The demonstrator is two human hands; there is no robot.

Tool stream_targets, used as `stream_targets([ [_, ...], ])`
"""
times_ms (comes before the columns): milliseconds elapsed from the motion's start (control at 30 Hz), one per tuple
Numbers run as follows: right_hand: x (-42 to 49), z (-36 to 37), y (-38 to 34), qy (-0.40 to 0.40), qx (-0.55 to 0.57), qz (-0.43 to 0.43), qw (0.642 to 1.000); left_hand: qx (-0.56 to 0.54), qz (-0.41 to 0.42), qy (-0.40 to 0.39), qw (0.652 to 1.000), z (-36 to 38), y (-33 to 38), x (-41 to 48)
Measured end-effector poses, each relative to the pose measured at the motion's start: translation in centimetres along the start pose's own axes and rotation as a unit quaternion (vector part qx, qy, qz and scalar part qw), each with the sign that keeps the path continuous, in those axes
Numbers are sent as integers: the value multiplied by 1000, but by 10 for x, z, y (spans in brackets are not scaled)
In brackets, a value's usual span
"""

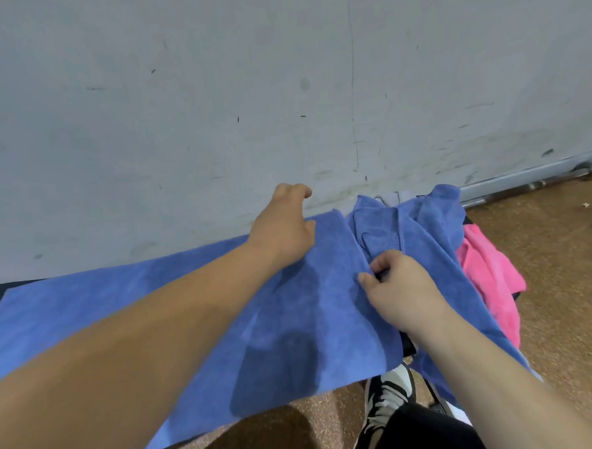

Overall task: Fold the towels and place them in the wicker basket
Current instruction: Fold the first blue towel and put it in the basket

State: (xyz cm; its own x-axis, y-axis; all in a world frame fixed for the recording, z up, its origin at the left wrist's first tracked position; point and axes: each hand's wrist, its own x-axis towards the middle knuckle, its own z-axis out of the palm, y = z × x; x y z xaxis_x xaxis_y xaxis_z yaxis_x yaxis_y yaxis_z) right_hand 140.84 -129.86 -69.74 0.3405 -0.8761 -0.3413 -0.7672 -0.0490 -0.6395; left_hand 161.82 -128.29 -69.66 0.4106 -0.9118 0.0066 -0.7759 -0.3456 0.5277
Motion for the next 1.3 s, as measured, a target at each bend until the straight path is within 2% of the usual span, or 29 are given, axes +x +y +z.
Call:
stream_targets([
  [67, -1, -1, 1, -4, -20, -7, 1000, 92, 14, -29, 995, 9, -2, -22],
  [167, -5, -4, -4, -15, -57, -24, 998, 184, -28, -174, 967, 28, -6, -53],
  [200, -6, -7, -6, -21, -73, -29, 997, 192, -32, -195, 961, 35, -9, -59],
  [267, -9, -14, -10, -47, -85, -24, 995, 206, -24, -188, 960, 46, -15, -65],
  [433, -18, -28, -10, -132, 6, 35, 991, 210, -19, -186, 960, 46, -15, -64],
  [567, -23, -27, -13, -139, -42, 16, 989, 193, -18, -169, 966, 37, -8, -58],
  [633, -25, -23, -12, -137, -74, -2, 988, 183, 0, -107, 977, 34, 5, -48],
  [700, -24, -18, -10, -124, -98, -27, 987, 118, 10, -51, 992, 32, 24, -34],
  [767, -23, -13, -10, -117, -90, -49, 988, 28, -25, -55, 998, 35, 42, -20],
  [900, -24, -8, -9, -118, -10, -47, 992, 50, -81, -115, 989, 43, 57, -2],
  [1067, -22, -17, -9, -59, 47, -77, 994, -9, -117, -77, 990, 34, 55, 4],
  [1167, -24, -34, -14, -28, 72, -91, 993, -151, -128, -52, 979, 32, 59, 5],
  [1300, -37, -60, -22, 15, 128, -99, 987, -355, -141, 4, 924, 26, 75, 5],
])
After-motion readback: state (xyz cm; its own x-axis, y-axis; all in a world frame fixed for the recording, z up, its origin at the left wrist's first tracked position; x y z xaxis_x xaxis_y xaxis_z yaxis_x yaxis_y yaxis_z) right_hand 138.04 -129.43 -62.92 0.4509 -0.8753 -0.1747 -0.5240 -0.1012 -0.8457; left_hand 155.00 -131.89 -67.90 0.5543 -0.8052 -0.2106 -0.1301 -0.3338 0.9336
